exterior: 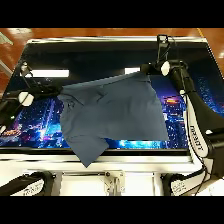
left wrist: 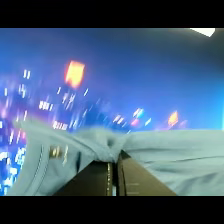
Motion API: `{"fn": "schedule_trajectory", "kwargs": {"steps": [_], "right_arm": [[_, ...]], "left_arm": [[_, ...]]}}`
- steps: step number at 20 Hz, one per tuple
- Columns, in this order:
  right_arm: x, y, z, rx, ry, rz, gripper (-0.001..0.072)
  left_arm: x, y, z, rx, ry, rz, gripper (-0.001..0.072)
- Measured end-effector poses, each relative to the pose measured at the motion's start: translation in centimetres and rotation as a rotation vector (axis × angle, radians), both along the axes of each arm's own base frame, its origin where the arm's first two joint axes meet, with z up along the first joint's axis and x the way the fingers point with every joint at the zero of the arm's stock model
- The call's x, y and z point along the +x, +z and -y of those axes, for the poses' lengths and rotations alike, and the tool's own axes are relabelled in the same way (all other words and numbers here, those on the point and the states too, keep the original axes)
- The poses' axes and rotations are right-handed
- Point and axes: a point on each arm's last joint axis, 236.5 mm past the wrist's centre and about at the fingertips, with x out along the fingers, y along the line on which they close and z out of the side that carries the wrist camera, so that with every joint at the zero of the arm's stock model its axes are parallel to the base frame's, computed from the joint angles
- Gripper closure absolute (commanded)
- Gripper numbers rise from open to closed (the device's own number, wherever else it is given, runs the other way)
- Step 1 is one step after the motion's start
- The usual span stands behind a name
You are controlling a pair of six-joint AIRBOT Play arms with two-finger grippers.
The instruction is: Fold the shirts.
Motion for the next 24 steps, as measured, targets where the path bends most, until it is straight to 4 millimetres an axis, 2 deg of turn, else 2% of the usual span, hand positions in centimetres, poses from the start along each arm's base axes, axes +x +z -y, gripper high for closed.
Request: {"fn": "schedule_trajectory", "kwargs": {"steps": [3, 4, 5, 6, 9, 11, 12, 14, 15, 16, 18, 20, 22, 24], "right_arm": [[-0.8, -4.4, -0.2, 0.024, -0.022, -0.116, 0.0627], [-1.1, -5.1, -0.4, 0.034, -0.028, -0.143, 0.0618], [-1.5, -5.5, -0.6, 0.051, -0.035, -0.166, 0.0373], [-1.8, -5.4, -0.7, 0.061, -0.036, -0.181, 0.0020], [-3.1, -2.9, -0.3, 0.060, -0.022, -0.194, 0.0021], [-4.8, -0.4, 1.5, -0.024, 0.020, -0.211, 0.0023], [-6.0, 0.3, 3.1, -0.093, 0.034, -0.240, 0.0023], [-9.6, 0.7, 7.9, -0.219, 0.018, -0.360, 0.0023], [-11.9, 0.4, 10.4, -0.226, -0.008, -0.444, 0.0023], [-14.1, -0.2, 11.7, -0.180, -0.027, -0.526, 0.0023], [-18.9, -2.3, 12.1, 0.016, -0.026, -0.695, 0.0023], [-22.6, -3.7, 11.3, 0.240, -0.020, -0.810, 0.0023], [-25.2, -4.7, 10.8, 0.402, -0.024, -0.880, 0.0023], [-26.9, -5.2, 10.0, 0.512, -0.013, -0.925, 0.0023]], "left_arm": [[-0.7, -4.2, 0.9, -0.048, 0.009, -0.127, 0.0653], [-1.1, -5.2, 1.2, -0.067, 0.012, -0.166, 0.0513], [-1.6, -6.1, 1.5, -0.083, 0.012, -0.205, 0.0195], [-2.1, -6.6, 1.7, -0.094, 0.012, -0.237, -0.0008], [-3.9, -7.2, 0.9, -0.075, -0.035, -0.350, -0.0006], [-6.0, -6.9, -1.1, -0.022, -0.103, -0.450, 0.0008], [-7.4, -6.7, -2.1, 0.002, -0.147, -0.503, 0.0008], [-11.1, -6.5, -4.0, 0.009, -0.216, -0.618, 0.0023], [-12.9, -6.5, -4.3, -0.019, -0.237, -0.661, 0.0089], [-14.9, -6.9, -4.1, -0.066, -0.259, -0.702, 0.0093], [-18.3, -8.2, -3.0, -0.175, -0.291, -0.763, 0.0090], [-20.9, -9.9, -2.0, -0.258, -0.293, -0.802, 0.0038], [-22.2, -11.3, -1.1, -0.318, -0.279, -0.804, 0.0046], [-22.5, -12.4, -0.3, -0.363, -0.263, -0.777, 0.0046]]}}
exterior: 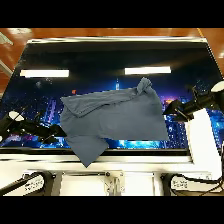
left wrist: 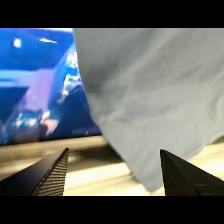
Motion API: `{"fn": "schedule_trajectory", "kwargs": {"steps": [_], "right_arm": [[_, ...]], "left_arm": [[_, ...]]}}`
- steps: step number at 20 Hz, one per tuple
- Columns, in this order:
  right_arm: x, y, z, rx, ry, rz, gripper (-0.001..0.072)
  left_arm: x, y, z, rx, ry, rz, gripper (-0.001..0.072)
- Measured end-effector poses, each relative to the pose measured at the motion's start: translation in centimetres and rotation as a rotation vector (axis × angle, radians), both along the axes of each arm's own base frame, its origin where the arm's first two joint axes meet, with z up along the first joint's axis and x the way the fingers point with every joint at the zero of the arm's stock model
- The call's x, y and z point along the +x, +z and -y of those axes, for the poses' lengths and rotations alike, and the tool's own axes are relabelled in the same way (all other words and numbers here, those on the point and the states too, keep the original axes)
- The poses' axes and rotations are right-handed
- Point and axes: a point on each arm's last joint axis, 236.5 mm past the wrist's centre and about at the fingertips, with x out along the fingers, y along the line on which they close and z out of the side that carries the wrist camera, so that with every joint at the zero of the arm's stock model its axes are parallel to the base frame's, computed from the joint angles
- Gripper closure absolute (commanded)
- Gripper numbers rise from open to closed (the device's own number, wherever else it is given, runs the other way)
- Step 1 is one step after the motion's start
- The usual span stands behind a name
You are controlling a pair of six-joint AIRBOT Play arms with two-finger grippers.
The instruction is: Fold the shirts.
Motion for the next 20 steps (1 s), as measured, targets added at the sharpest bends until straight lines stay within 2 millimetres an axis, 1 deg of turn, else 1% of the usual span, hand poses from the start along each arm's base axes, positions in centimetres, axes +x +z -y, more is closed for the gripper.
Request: {"fn": "schedule_trajectory", "kwargs": {"steps": [2, 4, 6, 7, 8, 11, 13, 14, 15, 16, 17, 18, 20], "right_arm": [[-0.5, -0.4, -0.3, 0.046, -0.023, -0.009, 0.0023], [-0.4, -0.4, -0.6, 0.078, -0.041, 0.001, 0.0023], [-0.2, -0.6, -0.6, 0.085, -0.056, 0.012, 0.0023], [-0.1, -0.7, -0.5, 0.087, -0.063, 0.019, 0.0023], [0.0, -0.7, -0.6, 0.089, -0.066, 0.024, 0.0023], [0.2, -0.8, -0.6, 0.091, -0.073, 0.030, 0.0023], [0.2, -0.8, -0.6, 0.092, -0.075, 0.032, 0.0023], [0.3, -0.8, -0.6, 0.093, -0.077, 0.034, 0.0023], [0.3, -0.8, -0.6, 0.092, -0.078, 0.036, 0.0023], [0.3, -0.8, -0.6, 0.092, -0.078, 0.036, 0.0023], [0.3, -0.8, -0.6, 0.093, -0.078, 0.035, 0.0023], [0.3, -0.8, -0.6, 0.092, -0.077, 0.034, 0.0023], [-0.2, -1.1, -0.2, 0.073, -0.065, 0.019, 0.0023]], "left_arm": [[0.4, -0.4, 0.8, -0.037, 0.029, 0.036, 0.0053], [1.1, -0.7, 1.0, -0.047, 0.056, 0.072, 0.0055], [1.5, -0.9, 1.1, -0.050, 0.073, 0.091, 0.0057], [1.8, -1.1, 1.1, -0.050, 0.082, 0.098, 0.0103], [1.8, -1.2, 1.1, -0.052, 0.085, 0.100, 0.0121], [1.9, -1.6, 1.2, -0.057, 0.095, 0.093, 0.0120], [1.7, -1.9, 1.8, -0.068, 0.084, 0.079, 0.0121], [1.6, -2.1, 2.2, -0.073, 0.074, 0.070, 0.0133], [1.5, -2.3, 2.6, -0.077, 0.064, 0.065, 0.0309], [1.6, -2.7, 2.8, -0.069, 0.057, 0.066, 0.0513], [1.6, -2.9, 3.0, -0.060, 0.046, 0.070, 0.0669], [2.0, -2.9, 3.2, -0.063, 0.059, 0.080, 0.0667], [2.2, -2.8, 3.8, -0.079, 0.063, 0.081, 0.0667]]}}
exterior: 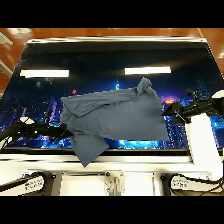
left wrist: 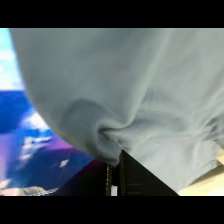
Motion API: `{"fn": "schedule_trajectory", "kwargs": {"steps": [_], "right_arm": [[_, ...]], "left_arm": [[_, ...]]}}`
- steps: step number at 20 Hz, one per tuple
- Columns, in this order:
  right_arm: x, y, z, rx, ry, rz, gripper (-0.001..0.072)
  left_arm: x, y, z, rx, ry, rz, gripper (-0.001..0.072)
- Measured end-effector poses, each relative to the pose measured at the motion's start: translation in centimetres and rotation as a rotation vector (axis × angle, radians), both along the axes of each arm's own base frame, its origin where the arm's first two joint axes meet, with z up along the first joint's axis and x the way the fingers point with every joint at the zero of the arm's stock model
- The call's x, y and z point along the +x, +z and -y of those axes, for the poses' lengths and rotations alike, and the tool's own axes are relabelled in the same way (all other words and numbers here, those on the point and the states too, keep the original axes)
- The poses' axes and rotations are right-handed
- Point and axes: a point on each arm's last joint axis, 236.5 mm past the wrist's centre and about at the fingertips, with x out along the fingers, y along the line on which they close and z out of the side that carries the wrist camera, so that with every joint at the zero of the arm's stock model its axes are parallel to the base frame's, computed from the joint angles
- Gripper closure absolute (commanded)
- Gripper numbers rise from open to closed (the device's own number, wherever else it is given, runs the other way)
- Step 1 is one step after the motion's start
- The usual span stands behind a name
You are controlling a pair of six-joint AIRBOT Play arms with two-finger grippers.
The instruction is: Fold the shirts.
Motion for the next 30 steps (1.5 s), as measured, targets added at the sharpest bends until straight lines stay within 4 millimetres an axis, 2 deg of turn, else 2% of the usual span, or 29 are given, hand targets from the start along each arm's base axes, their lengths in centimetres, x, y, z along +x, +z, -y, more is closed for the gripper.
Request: {"fn": "schedule_trajectory", "kwargs": {"steps": [4, 7, 10, 19, 20, 21, 22, 23, 26, 30], "right_arm": [[-2.5, -1.4, 1.6, -0.068, 0.040, -0.080, 0.0023], [-4.4, -3.0, 3.0, -0.094, 0.006, -0.152, 0.0022], [-5.5, -4.7, 3.9, -0.129, -0.034, -0.192, 0.0023], [-7.3, -8.5, 2.6, -0.196, -0.033, -0.229, 0.0024], [-7.5, -8.7, 2.5, -0.196, -0.036, -0.234, 0.0095], [-7.7, -8.9, 2.3, -0.192, -0.039, -0.238, 0.0233], [-7.7, -9.0, 2.1, -0.189, -0.046, -0.240, 0.0304], [-7.6, -9.1, 1.8, -0.179, -0.058, -0.238, 0.0411], [-6.7, -9.3, 1.3, -0.162, -0.097, -0.212, 0.0645], [-5.1, -8.9, 0.3, -0.109, -0.133, -0.156, 0.0646]], "left_arm": [[0.2, 0.3, 0.5, -0.019, 0.006, 0.002, 0.0667], [0.2, 0.5, 0.8, -0.030, 0.006, -0.001, 0.0667], [0.2, 0.6, 0.9, -0.034, 0.004, -0.001, 0.0667], [0.8, 1.1, 0.9, -0.038, 0.002, 0.013, 0.0667], [0.9, 1.2, 0.9, -0.038, 0.001, 0.015, 0.0667], [1.0, 1.2, 0.9, -0.038, 0.001, 0.019, 0.0667], [1.1, 1.3, 0.8, -0.037, 0.000, 0.022, 0.0667], [1.3, 1.4, 0.8, -0.037, 0.000, 0.026, 0.0667], [1.8, 1.7, 0.7, -0.034, -0.003, 0.042, 0.0667], [3.0, 2.6, 0.6, -0.030, -0.011, 0.079, 0.0670]]}}
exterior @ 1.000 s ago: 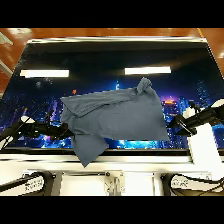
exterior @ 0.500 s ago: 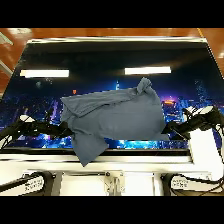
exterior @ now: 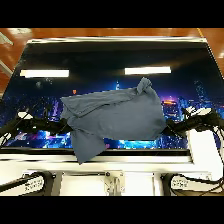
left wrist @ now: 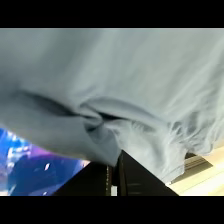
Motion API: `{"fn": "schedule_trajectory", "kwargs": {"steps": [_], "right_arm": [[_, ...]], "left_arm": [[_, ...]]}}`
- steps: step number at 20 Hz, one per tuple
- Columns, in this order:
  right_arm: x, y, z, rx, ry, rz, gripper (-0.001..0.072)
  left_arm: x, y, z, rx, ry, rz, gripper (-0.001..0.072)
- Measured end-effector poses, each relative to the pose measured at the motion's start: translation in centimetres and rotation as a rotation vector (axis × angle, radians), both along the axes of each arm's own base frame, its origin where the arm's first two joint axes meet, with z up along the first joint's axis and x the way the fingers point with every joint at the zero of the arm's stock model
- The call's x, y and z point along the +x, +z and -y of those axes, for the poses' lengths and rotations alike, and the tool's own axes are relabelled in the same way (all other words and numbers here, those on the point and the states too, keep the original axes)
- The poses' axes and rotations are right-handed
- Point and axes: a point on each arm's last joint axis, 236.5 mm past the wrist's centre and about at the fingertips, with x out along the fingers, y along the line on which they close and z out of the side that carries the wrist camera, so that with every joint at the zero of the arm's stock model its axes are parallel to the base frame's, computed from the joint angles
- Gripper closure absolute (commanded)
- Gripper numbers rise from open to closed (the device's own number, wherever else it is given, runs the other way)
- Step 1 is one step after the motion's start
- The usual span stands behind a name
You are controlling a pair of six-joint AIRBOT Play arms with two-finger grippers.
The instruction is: Fold the shirts.
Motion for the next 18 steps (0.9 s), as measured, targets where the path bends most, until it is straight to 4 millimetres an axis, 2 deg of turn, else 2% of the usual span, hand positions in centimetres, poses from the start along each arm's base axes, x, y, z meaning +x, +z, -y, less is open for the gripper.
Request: {"fn": "schedule_trajectory", "kwargs": {"steps": [2, 3, 5, 6, 7, 8, 9, 10, 11, 12, 13, 14, 15, 16, 17, 18], "right_arm": [[1.1, 1.5, -1.0, 0.060, 0.037, 0.069, 0.0647], [1.9, 2.9, -1.5, 0.092, 0.065, 0.123, 0.0647], [4.5, 6.9, -1.6, 0.102, 0.116, 0.273, 0.0648], [6.0, 9.5, -1.3, 0.080, 0.139, 0.364, 0.0647], [7.8, 12.9, -0.8, 0.040, 0.166, 0.479, 0.0647], [9.4, 16.8, -0.3, -0.010, 0.188, 0.599, 0.0647], [10.9, 21.7, 0.2, -0.082, 0.206, 0.746, 0.0647], [12.0, 26.9, 0.7, -0.161, 0.211, 0.891, 0.0647], [12.7, 33.2, 1.0, -0.252, 0.204, 1.061, 0.0647], [12.5, 39.4, 1.1, -0.341, 0.188, 1.220, 0.0647], [11.4, 46.0, 1.0, -0.429, 0.157, 1.387, 0.0647], [9.7, 51.7, 0.5, -0.500, 0.125, 1.533, 0.0647], [7.4, 56.7, -0.1, -0.559, 0.093, 1.663, 0.0647], [4.5, 61.2, -0.9, -0.612, 0.063, 1.784, 0.0647], [1.9, 64.4, -1.7, -0.651, 0.039, 1.874, 0.0647], [-0.9, 66.9, -2.5, -0.687, 0.016, 1.946, 0.0647]], "left_arm": [[1.5, 1.5, -0.3, 0.014, -0.012, 0.066, 0.0670], [2.5, 2.7, -0.5, 0.027, -0.019, 0.118, 0.0670], [5.6, 7.4, -1.2, 0.067, -0.029, 0.279, 0.0670], [7.1, 10.6, -1.5, 0.087, -0.032, 0.375, 0.0669], [8.5, 14.4, -1.9, 0.115, -0.032, 0.484, 0.0670], [10.0, 19.3, -2.4, 0.153, -0.023, 0.626, 0.0669], [11.0, 24.8, -2.8, 0.188, -0.004, 0.771, 0.0669], [11.4, 31.4, -3.2, 0.223, 0.029, 0.940, 0.0669], [10.9, 38.2, -3.5, 0.253, 0.075, 1.109, 0.0669], [9.6, 44.5, -3.8, 0.276, 0.125, 1.265, 0.0669], [7.4, 50.4, -4.0, 0.291, 0.169, 1.411, 0.0669], [4.5, 55.9, -3.9, 0.303, 0.208, 1.554, 0.0670], [1.3, 60.4, -3.8, 0.309, 0.244, 1.677, 0.0670], [-1.6, 63.6, -3.5, 0.314, 0.263, 1.770, 0.0670], [-4.7, 66.2, -3.1, 0.312, 0.275, 1.849, 0.0670], [-7.3, 67.8, -2.7, 0.312, 0.280, 1.903, 0.0670]]}}
